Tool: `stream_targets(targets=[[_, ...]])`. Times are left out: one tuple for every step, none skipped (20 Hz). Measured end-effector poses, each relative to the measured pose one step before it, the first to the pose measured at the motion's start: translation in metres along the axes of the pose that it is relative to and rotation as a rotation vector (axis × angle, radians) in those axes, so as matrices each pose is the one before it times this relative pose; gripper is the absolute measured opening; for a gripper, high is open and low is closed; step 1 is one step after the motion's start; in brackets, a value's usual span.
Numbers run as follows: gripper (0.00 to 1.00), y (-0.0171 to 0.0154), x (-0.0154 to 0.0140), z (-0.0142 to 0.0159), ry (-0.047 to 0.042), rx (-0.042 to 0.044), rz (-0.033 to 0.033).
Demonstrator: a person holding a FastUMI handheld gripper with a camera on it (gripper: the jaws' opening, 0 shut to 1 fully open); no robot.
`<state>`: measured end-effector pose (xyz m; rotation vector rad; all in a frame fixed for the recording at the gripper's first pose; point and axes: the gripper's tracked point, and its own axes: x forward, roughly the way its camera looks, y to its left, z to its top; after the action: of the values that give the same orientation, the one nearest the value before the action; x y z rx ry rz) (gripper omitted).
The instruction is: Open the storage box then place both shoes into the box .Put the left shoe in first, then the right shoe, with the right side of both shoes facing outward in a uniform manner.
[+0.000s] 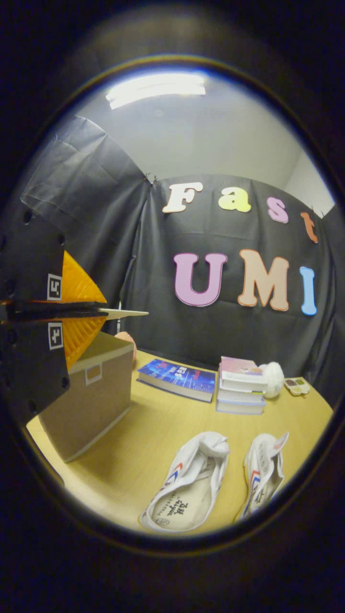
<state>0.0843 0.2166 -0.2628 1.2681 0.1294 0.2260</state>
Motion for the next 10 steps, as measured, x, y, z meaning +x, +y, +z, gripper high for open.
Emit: stream_targets(targets=[[0.03,0.01189,0.00005,-0.00311,-0.00231,-0.01531,-0.00228],[0.03,0.01267,0.00147,-0.00326,-0.00463,-0.01552,0.00003],[0.02,0.01405,0.00108,-0.00501,-0.00231,-0.01727,0.001],[0.03,0.01341,0.00147,-0.00588,0.00213,-0.01667,0.0005],[0.03,0.01425,0.00101,-0.00784,0.00265,-0.01465,0.0012],[0.03,0.01256,0.00237,-0.00838,0.0014,-0.01337,0.00544],[0.03,0.0112,0.00197,-0.01073,0.00892,-0.01225,-0.00081],[0.03,0.01097,0.00296,-0.00891,0.0003,-0.00704,-0.00012],[0.03,0.01154,0.002,-0.0104,0.00144,-0.00177,0.00168],[0.03,0.00966,0.00282,-0.01232,0.0014,0.00331,-0.00221]])
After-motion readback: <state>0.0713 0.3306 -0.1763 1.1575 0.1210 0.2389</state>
